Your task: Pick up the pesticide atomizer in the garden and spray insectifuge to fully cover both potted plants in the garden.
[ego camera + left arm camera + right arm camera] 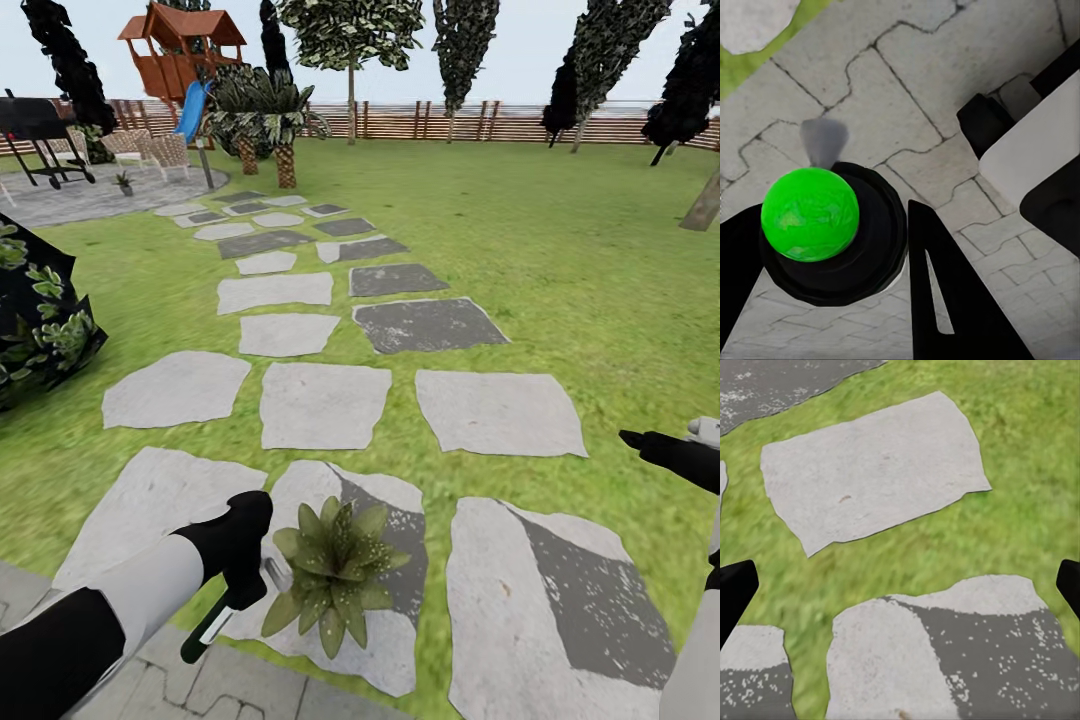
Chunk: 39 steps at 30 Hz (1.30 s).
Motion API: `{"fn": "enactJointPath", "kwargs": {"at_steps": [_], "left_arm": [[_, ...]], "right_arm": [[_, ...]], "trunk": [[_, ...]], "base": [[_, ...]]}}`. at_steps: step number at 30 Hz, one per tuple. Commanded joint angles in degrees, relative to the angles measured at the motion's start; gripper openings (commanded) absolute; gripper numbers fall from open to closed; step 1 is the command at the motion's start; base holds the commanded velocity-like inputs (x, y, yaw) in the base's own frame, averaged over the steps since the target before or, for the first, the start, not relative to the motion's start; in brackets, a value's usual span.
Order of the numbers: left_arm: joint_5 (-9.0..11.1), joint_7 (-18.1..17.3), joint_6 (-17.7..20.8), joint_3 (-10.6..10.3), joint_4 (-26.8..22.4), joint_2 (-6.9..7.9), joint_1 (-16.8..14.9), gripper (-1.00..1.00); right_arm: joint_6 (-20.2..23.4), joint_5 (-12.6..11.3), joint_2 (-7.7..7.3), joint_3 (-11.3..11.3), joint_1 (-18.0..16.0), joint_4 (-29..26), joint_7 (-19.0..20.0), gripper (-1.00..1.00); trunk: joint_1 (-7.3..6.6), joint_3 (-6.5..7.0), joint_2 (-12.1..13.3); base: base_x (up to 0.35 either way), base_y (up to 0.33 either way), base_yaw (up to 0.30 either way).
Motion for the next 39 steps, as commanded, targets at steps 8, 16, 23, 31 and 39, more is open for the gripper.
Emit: {"fn": "enactJointPath", "kwargs": {"at_steps": [8, 16, 23, 31, 39], "left_arm": [[-0.46, -0.58, 0.34, -0.09, 0.32, 4.92, 0.98, -1.0], [-0.46, -0.58, 0.35, 0.26, -0.15, 6.27, 1.48, -1.0], [-0.46, -0.58, 0.35, 0.61, -0.16, 6.0, 1.27, -1.0], [-0.46, -0.58, 0.35, 0.66, -0.25, 5.99, -0.28, -1.0], [-0.46, -0.58, 0.35, 0.64, -0.25, 5.95, -1.89, -1.0]], "right_arm": [[0.17, 0.6, 0.0, -0.04, -0.06, -0.07, 0.57, 1.0], [0.17, 0.64, 0.0, -0.07, -0.06, -0.07, 0.57, 1.0], [0.17, 0.6, 0.0, -0.09, -0.06, -0.07, 0.57, 1.0], [0.17, 0.6, 0.0, -0.1, -0.06, -0.07, 0.57, 1.0], [0.17, 0.6, 0.0, -0.1, -0.06, -0.07, 0.57, 1.0]], "trunk": [[-0.01, -0.05, -0.02], [-0.01, -0.05, -0.02], [-0.01, -0.05, -0.02], [-0.01, -0.05, -0.02], [-0.01, -0.05, -0.02]], "base": [[0.0, 0.0, 0.0], [0.0, 0.0, 0.0], [0.0, 0.0, 0.0], [0.0, 0.0, 0.0], [0.0, 0.0, 0.0]]}}
